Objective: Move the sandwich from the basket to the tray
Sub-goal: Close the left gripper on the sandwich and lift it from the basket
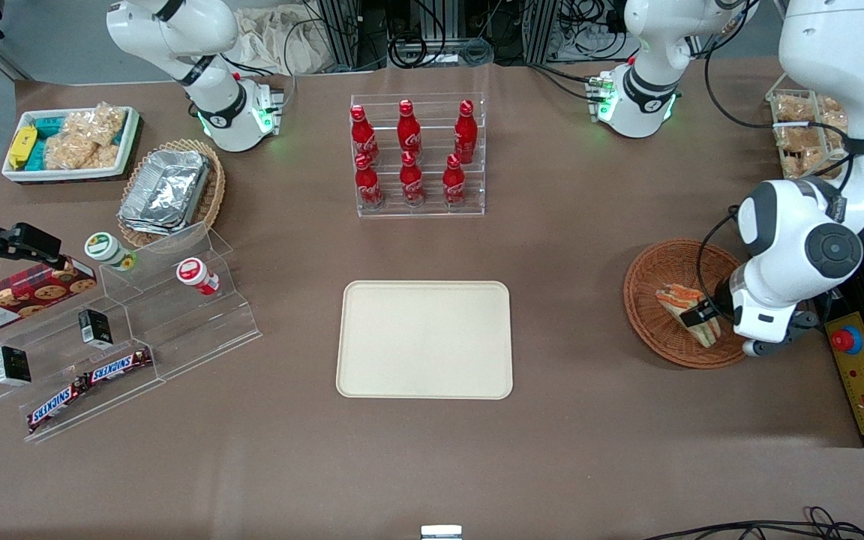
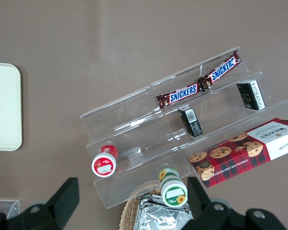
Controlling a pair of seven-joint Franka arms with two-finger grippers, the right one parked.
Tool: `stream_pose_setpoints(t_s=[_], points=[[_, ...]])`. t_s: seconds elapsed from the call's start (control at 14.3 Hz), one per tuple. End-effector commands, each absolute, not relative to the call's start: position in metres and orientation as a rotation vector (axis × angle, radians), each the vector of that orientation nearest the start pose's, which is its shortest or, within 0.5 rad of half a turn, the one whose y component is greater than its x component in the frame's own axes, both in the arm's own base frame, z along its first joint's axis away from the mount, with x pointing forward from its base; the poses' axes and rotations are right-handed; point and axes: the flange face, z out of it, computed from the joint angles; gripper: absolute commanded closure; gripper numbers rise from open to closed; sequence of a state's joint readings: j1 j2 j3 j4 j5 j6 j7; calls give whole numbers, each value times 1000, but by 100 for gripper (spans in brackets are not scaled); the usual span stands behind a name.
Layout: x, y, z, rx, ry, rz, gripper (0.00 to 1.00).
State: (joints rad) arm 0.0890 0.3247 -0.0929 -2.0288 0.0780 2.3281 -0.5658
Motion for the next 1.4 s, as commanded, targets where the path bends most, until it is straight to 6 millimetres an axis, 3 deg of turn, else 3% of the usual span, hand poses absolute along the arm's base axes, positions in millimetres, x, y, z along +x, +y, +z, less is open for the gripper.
stream_pose_setpoints(t_s=[0.0, 0.42, 0.49, 0.56, 0.7, 0.84, 0.98, 1.05, 1.33], points=[[596, 0, 276, -2996, -819, 6, 1], [586, 6, 252, -2968, -776, 64, 4], [585, 6, 251, -2966, -776, 68, 13], [585, 6, 251, -2964, -778, 74, 27], [587, 7, 254, -2947, -833, 71, 70], [591, 2, 266, -2936, -850, 77, 100], [594, -2, 290, -2910, -811, 167, 100], [600, -11, 314, -2901, -789, 207, 100], [614, -35, 446, -2900, -684, 293, 100]])
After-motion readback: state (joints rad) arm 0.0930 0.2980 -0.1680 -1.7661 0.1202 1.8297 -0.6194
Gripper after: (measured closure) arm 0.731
